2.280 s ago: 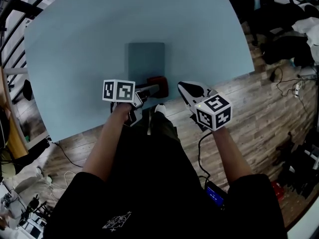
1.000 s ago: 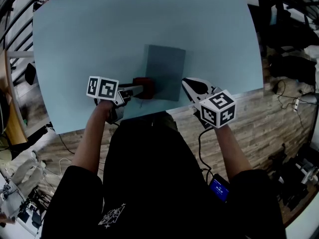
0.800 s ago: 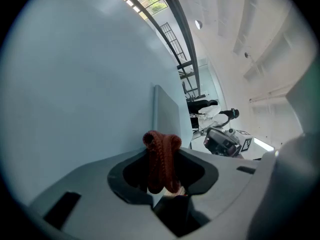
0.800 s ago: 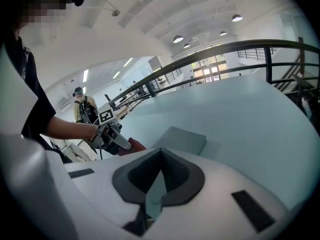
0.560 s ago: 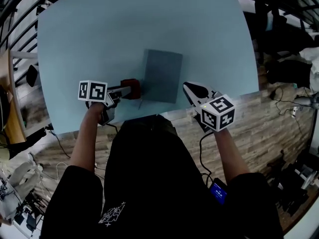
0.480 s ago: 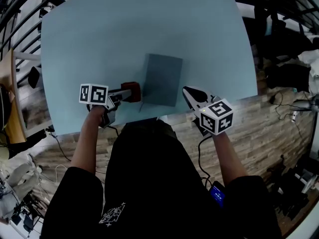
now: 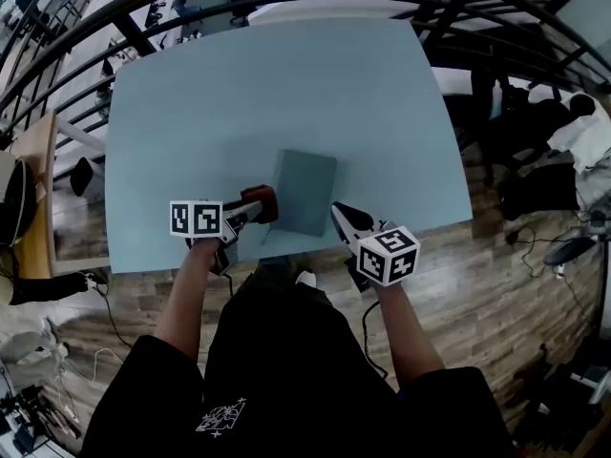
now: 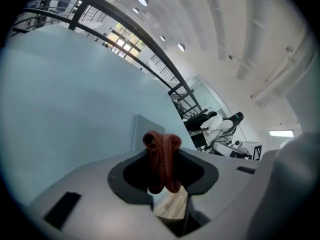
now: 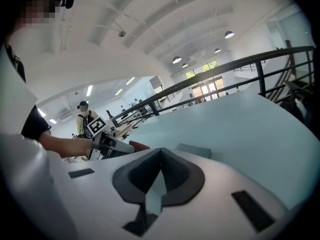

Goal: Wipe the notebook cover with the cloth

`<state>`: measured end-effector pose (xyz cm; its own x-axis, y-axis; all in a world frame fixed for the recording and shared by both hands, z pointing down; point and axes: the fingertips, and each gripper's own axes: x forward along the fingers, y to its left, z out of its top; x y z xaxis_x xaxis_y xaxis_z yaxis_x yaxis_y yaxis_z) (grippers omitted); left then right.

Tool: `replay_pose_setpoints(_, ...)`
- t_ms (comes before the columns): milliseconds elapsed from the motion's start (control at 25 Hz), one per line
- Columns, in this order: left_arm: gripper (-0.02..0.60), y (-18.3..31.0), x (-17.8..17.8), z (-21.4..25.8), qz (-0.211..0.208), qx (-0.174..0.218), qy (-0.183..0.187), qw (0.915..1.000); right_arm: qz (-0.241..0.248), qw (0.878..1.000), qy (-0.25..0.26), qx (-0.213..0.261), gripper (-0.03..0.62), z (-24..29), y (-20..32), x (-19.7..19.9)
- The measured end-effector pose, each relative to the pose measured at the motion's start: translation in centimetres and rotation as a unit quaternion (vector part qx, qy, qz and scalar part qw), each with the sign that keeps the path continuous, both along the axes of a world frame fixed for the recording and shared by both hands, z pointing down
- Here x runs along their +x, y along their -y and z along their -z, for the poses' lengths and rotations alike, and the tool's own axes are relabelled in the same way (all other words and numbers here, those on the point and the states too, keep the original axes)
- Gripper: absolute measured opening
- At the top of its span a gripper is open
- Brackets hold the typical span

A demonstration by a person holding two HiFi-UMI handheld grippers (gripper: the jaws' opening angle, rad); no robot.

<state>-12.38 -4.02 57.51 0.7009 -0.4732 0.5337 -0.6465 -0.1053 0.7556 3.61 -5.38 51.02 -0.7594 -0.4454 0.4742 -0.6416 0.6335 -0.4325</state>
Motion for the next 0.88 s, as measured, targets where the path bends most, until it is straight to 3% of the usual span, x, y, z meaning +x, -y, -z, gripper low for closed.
replay_pose_setpoints(400,0.133,-1.3,4.6,7.9,0.019,0.113,-0.013,0.9933,-0.063,0.996,0.044,0.052,0.003,5.4,-0.6,2.2)
replay_pose_setpoints(640,0.133,-0.7,4.7,12.4,0.017,0.193,0.037,0.9803,-0.084,0.991,0.048,0.091,0.003,7.8,-0.9,3.2)
replay_pose_setpoints(880,0.133,0.1,4.2,15.4,0.015,0.246,0.059,0.9672,-0.096,0.985,0.042,0.139,0.003,10.9,-1.4,2.6)
